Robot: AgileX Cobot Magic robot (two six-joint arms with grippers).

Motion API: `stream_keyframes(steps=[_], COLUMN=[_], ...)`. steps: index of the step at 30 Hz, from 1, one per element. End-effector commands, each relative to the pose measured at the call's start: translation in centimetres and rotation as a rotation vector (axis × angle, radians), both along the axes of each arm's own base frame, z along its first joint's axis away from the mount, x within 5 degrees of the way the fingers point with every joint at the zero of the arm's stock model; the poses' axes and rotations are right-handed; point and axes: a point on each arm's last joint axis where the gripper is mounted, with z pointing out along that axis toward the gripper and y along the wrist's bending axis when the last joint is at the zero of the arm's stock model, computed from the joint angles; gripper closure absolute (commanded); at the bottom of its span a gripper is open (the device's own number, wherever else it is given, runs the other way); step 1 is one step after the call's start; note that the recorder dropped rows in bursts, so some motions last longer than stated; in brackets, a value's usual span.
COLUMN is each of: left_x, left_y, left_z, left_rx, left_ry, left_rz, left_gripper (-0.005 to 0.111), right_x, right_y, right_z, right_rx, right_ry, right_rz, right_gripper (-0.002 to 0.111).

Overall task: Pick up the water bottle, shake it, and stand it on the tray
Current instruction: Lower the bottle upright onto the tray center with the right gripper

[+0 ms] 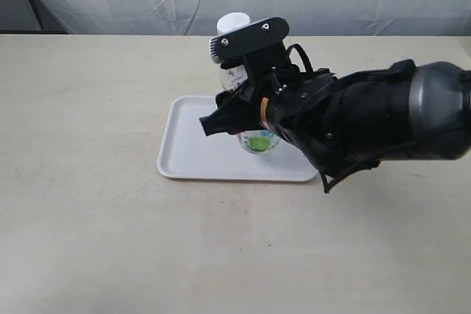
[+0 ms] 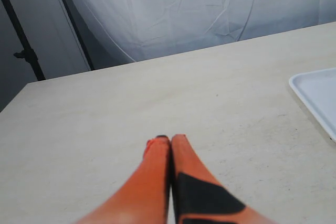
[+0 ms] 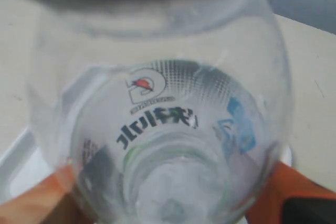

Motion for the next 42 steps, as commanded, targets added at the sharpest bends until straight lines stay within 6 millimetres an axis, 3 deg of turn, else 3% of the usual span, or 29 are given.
stream_keyframes(steps=[1,4,8,12,19,25,28,32,35,42], left_x=[0.0,0.0,0.0,0.0,0.0,0.0,0.0,0.0,0.0,0.0], left_y=[0.0,0.0,0.0,0.0,0.0,0.0,0.0,0.0,0.0,0.0], left_z=[0.0,0.0,0.0,0.0,0.0,0.0,0.0,0.0,0.0,0.0], left_rx=[-0.003,-0.003,-0.003,-0.003,-0.003,-0.003,-0.003,-0.003,-0.003,-0.003], left_ry=[-0.014,-0.014,-0.014,-0.014,-0.014,-0.014,-0.014,-0.014,-0.014,-0.014], left_rz=[-0.001,-0.001,-0.001,-0.001,-0.001,-0.001,-0.001,-0.001,-0.001,-0.001], left_gripper=[0.106,0.106,0.106,0.106,0.106,0.106,0.106,0.106,0.106,0.106], right_x=[1.3,2.0,3.3,4.9,6.4,6.6,6.6,7.4,6.2,4.9], right_y=[0.6,0.5,0.2,-1.3,-2.3,-1.3,-2.0,-2.7,-1.8,-2.3], right_z=[1.8,2.1,2.3,2.4,2.8,5.3,6.0,5.2,3.3,1.0], right_rx=[0.074,0.111,0.155,0.143,0.117,0.478,0.651,0.589,0.402,0.472], right_ry=[-0.038,0.010,0.133,0.097,0.015,0.355,0.446,0.357,0.164,-0.059], right_rz=[-0.035,0.001,0.180,0.092,-0.035,0.293,0.445,0.421,0.466,0.261], right_gripper=[0.109,0.109,0.109,0.109,0.109,0.109,0.109,0.109,0.109,0.109])
